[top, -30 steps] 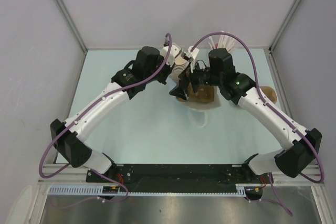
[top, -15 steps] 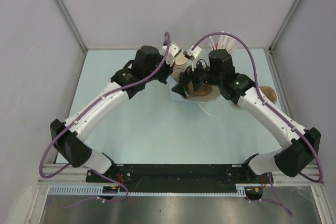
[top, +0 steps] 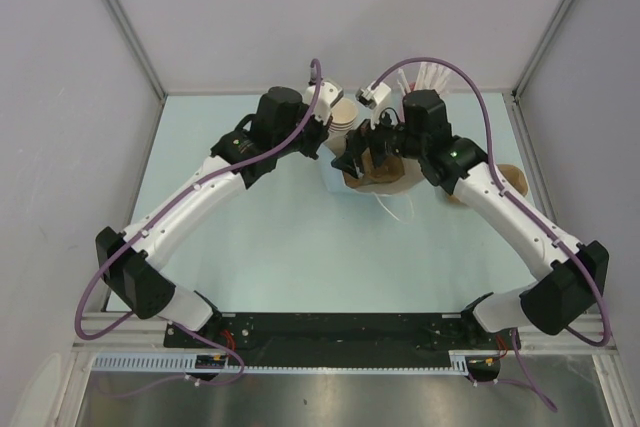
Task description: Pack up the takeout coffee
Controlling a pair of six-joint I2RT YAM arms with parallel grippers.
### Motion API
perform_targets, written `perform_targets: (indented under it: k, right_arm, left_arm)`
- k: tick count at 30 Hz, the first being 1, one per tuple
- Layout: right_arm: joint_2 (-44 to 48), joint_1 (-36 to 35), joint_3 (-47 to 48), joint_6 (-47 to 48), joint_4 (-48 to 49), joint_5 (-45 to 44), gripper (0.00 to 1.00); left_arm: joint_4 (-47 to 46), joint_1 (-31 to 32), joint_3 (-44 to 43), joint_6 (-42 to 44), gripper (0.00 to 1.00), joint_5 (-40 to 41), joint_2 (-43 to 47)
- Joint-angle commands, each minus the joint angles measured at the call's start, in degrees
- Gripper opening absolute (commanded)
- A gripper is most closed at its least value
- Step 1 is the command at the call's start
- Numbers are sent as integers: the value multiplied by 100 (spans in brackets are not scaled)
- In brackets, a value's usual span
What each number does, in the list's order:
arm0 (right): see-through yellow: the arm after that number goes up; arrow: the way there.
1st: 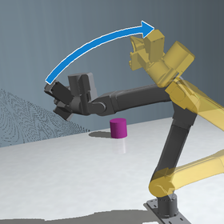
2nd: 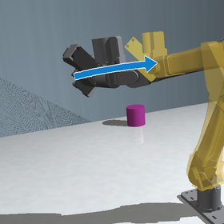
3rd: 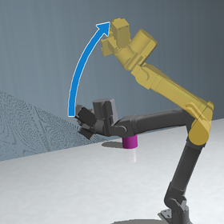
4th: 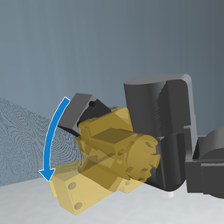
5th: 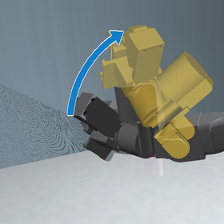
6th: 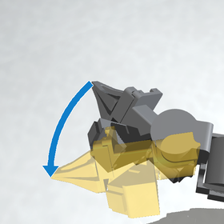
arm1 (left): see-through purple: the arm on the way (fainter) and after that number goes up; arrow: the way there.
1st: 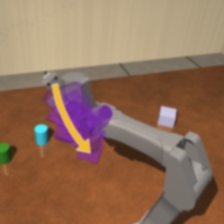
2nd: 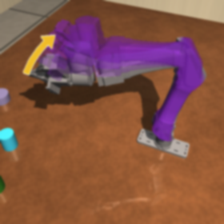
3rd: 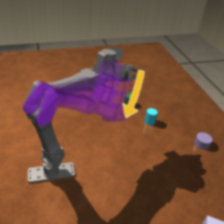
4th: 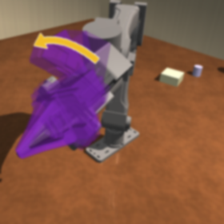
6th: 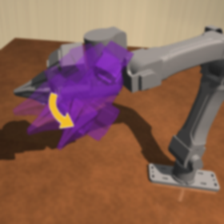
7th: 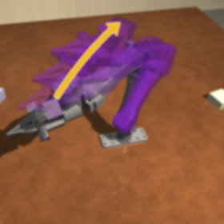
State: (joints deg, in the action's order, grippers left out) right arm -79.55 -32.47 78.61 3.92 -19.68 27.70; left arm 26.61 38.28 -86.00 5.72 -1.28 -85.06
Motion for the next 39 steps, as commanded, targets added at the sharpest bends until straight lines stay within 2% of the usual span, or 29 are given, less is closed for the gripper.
perform_targets:
  k: [1,4,11,18,26,35,39]
  right_arm:
    - [-140,21,-30,65,-18,33,100]
    - [-123,-23,-21,108,-1,34,100]
    - [290,-49,-21,355,61,-783,100]
    - [405,-111,-12,293,342,-819,100]
    - [203,-224,5,582,-96,-819,100]
    - [-113,-436,436,1400,-1800,296,100]
    - [-306,-436,673,1655,-2267,901,100]
  left_arm:
    - [-200,-49,-40,-220,0,251,51]
    - [-218,-49,-23,-194,0,418,68]
    - [-235,-49,-5,-176,0,506,86]
    - [-218,-49,-58,-176,0,462,7]
    - [-227,-40,-40,-141,0,532,33]
    - [-200,-49,-128,-167,0,734,-2]
    - [-200,-49,-119,-150,0,717,7]
